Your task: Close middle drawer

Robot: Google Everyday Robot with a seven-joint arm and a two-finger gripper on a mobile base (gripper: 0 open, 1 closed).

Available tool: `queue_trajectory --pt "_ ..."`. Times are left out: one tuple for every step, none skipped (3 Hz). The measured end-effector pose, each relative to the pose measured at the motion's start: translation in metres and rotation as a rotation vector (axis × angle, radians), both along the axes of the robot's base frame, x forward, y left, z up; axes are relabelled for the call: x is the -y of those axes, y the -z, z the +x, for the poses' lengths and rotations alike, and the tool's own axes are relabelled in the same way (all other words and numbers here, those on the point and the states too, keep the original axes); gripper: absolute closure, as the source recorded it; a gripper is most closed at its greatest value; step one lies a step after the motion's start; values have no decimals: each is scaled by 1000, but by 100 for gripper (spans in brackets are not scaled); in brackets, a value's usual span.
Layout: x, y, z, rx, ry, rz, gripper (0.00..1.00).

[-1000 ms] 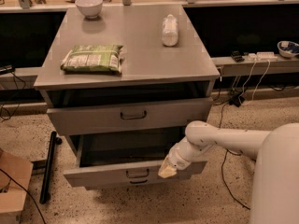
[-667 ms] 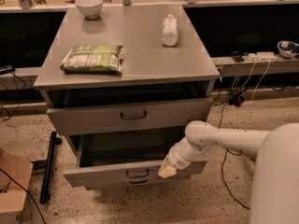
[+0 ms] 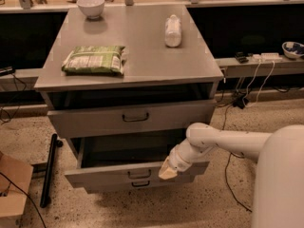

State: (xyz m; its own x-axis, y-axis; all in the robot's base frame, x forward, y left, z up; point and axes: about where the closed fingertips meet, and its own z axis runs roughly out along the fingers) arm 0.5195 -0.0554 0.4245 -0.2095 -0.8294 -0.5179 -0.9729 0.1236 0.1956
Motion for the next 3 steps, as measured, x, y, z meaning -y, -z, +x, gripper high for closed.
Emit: queue_trajectory --pt "-2 2 8 12 -8 1 100" --pt "-3 2 15 25 -10 2 100" --pt "-3 2 16 29 -11 3 100"
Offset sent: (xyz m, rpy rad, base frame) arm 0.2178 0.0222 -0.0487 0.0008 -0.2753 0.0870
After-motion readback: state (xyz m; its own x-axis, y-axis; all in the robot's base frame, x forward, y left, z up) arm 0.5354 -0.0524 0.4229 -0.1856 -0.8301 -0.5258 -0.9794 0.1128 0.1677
